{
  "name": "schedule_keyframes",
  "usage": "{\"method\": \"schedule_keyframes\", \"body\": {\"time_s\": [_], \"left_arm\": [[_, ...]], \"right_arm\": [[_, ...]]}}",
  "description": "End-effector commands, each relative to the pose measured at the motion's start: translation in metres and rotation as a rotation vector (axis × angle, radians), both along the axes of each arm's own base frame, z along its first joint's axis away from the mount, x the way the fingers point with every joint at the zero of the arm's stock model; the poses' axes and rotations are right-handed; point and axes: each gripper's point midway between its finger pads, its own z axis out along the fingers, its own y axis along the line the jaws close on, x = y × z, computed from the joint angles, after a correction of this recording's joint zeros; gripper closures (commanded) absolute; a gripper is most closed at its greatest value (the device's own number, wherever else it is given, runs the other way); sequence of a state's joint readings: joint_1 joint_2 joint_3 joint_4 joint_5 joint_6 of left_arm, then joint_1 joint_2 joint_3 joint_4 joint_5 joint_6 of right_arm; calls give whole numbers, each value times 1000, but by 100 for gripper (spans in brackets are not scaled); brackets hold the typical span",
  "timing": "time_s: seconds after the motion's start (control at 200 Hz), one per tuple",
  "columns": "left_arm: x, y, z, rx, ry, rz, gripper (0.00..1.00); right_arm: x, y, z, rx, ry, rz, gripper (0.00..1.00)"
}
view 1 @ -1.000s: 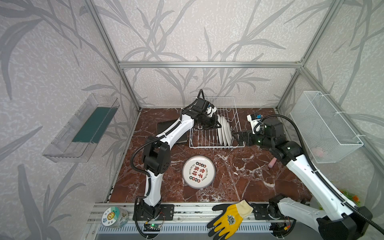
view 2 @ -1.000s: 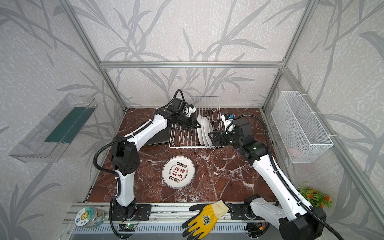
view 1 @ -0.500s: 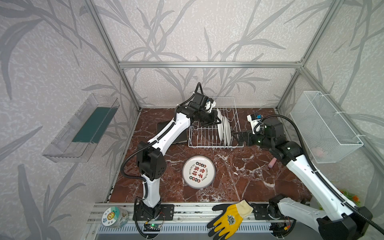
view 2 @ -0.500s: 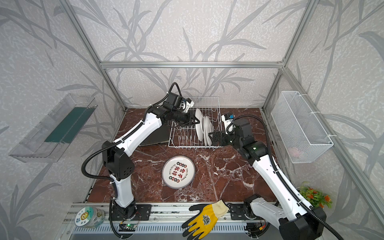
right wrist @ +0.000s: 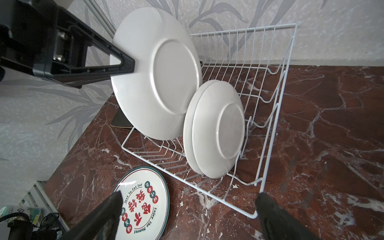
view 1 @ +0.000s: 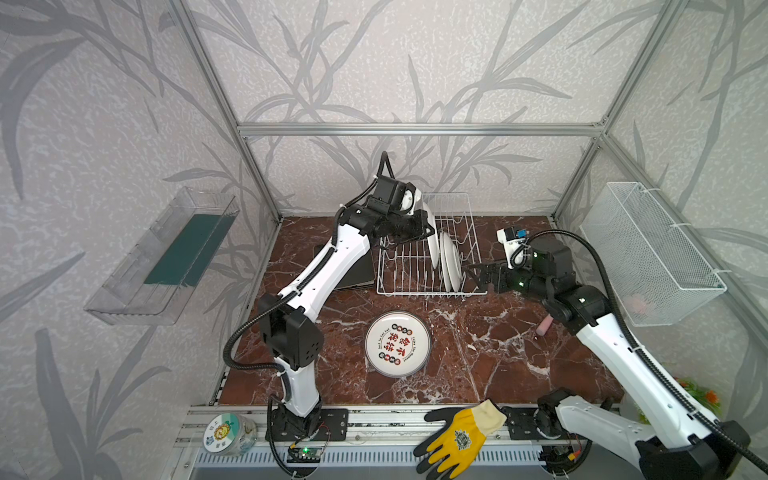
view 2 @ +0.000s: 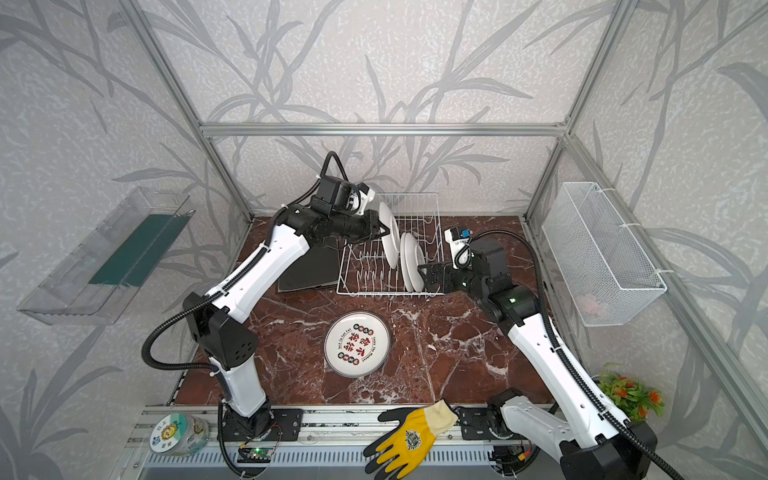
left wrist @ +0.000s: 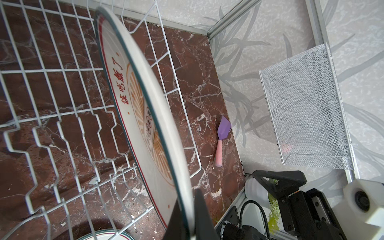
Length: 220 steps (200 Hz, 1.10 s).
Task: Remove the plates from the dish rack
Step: 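Close the left gripper on the top rim of the nearest patterned plate, then lift the sunburst patterned plate up out of the rack with the left gripper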
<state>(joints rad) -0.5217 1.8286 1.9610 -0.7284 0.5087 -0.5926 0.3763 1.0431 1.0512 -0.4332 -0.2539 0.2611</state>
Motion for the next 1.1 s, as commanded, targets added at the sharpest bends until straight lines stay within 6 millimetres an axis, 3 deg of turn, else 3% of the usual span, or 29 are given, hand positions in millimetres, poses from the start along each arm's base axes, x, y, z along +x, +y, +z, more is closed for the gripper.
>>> {"method": "schedule_keyframes", "body": {"time_s": [0.0, 0.175, 0.445, 0.635, 0.895, 1.095], "left_arm": [[-7, 16, 68, -53, -173, 43, 100], [-13, 30, 84, -10, -258, 61, 100], [-23, 39, 90, 83, -391, -1, 100], [-29, 68, 96, 250, -533, 51, 100], [-50, 81, 89, 423, -758, -50, 100], [-69, 81, 71, 560, -980, -176, 100]], "right_arm": [[-2, 1, 12, 18, -34, 1, 1], [-1, 3, 13, 31, -32, 5, 1], [0, 4, 16, 53, -20, -3, 1], [2, -2, 29, 67, -14, -52, 1], [4, 8, 49, 148, 20, -39, 1], [6, 27, 63, 226, 83, 29, 1]]}}
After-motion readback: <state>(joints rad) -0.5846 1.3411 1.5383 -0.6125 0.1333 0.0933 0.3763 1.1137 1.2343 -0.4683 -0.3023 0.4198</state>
